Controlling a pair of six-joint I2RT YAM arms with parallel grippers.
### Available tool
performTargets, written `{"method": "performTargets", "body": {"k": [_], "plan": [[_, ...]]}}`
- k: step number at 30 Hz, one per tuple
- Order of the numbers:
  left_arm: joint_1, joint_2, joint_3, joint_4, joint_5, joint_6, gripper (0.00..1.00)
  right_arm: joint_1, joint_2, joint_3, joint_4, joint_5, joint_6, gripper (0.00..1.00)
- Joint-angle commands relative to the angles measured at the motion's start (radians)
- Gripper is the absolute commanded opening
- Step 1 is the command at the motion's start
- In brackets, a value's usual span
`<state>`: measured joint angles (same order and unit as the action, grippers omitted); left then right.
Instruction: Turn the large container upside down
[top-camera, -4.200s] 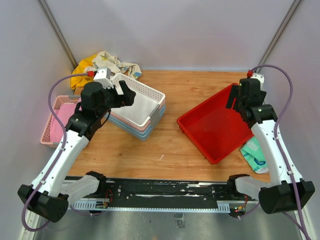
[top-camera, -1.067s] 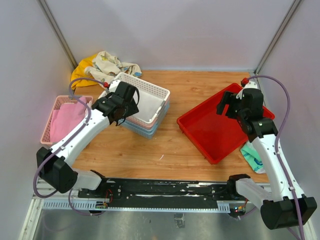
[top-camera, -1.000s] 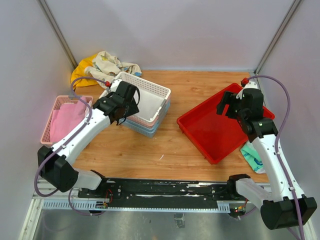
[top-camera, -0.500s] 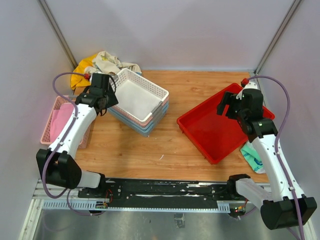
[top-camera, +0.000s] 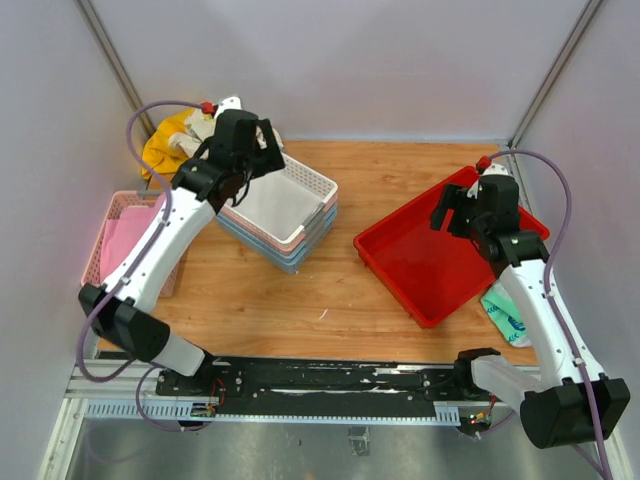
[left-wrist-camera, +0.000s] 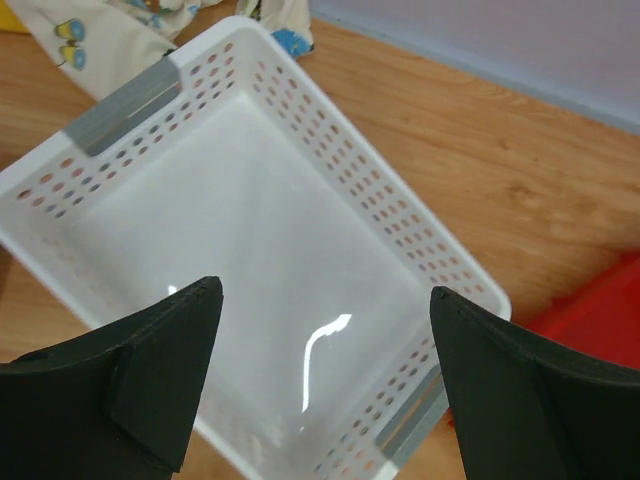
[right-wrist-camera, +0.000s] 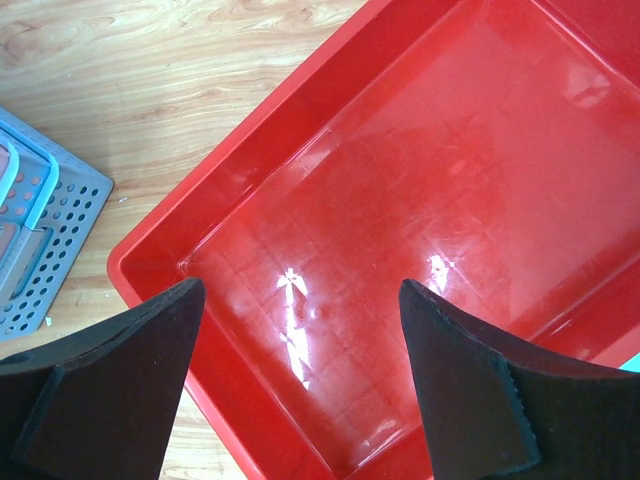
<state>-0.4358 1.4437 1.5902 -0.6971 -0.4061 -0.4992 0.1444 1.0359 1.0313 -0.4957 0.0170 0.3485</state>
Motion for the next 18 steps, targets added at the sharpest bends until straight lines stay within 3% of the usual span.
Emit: {"method": "performTargets", "body": {"k": [1,6,11,18], "plan": [[-0.025,0.183,0.124,0.022,-0.051,-0.125,0.9,0.011,-0.002,0.007,0.001,-0.028,0.021,0.8],[-0.07,0.378,0.294,0.017,-0.118,-0.222,0.93,0.009,-0.031,0.005,-0.017,-0.012,0.011,0.8],[-0.071,0.471,0.329,0.013,-0.148,-0.265,0.91,0.009,-0.05,0.0,-0.028,0.01,-0.005,0.8],[-0.07,0.478,0.233,0.003,-0.135,-0.242,0.7,0.01,-0.035,0.0,-0.032,0.001,-0.006,0.8]]}}
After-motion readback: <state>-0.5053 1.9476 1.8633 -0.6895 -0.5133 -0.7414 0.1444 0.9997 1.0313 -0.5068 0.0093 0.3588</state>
